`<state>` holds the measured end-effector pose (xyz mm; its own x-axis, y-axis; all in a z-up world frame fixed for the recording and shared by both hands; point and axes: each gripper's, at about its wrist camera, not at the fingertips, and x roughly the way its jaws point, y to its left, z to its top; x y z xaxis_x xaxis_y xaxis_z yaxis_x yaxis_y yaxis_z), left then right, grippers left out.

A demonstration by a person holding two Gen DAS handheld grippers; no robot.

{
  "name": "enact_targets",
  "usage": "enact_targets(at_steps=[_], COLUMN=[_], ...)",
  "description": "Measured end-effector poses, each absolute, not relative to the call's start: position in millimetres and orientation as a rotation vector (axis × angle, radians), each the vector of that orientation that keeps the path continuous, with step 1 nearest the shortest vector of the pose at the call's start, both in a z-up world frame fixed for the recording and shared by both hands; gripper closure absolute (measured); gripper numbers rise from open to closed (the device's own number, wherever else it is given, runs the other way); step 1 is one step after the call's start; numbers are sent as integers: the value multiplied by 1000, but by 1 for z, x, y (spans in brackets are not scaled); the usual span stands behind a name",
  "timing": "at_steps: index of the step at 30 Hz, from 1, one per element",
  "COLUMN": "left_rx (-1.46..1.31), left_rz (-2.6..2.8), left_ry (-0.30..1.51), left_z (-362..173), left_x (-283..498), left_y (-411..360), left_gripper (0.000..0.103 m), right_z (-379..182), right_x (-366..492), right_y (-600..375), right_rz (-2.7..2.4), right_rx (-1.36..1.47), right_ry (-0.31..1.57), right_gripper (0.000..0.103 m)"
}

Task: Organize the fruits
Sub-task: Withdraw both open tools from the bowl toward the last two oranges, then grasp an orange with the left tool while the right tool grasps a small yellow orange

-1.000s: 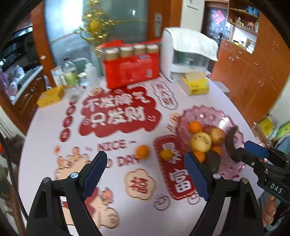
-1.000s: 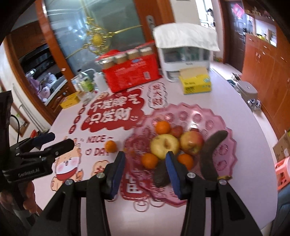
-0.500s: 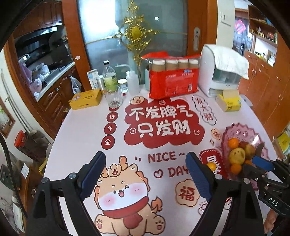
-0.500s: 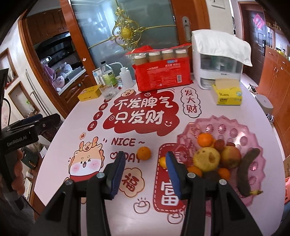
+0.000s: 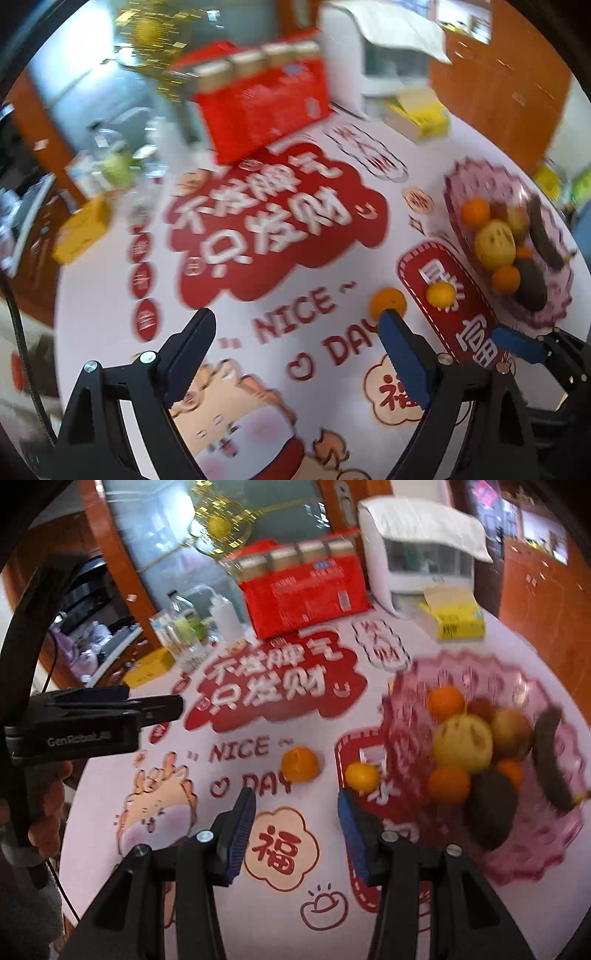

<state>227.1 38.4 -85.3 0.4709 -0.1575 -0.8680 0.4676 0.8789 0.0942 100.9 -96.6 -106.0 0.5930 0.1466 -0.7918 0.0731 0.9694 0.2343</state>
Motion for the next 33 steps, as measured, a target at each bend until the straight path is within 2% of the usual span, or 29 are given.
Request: enact_targets(at_steps=[5,14,17,19,21,23,33], left_rx=[349,211,129,98,76,75,71], left_rz=[-503,-623,-675,-704,-741,-769,-723], left_ry=[1068,1170,1181,1186,1189,1179,1165], left_z=[-130,-182,-187,-188,-189,-188,-185], left_x=[239,255,257,257,255,251,254], left_y=[15,-4,-5,-9,-12,-14,21], left_gripper=[14,27,36,44,58,65,66], right_z=[-139,-170,-174,-174,-176,-176,-183], right_x=[105,113,116,117,121,124,151], right_y=[-97,-115,-115,-114,-113,-113,-111], right_rz=[-58,-222,-248,-256,-261,-264,-284], right_rx=[309,357,341,328,318,309,286], right_ry=[962,953,934,926,924,918,926], right_gripper=[56,56,56,56,56,56,56])
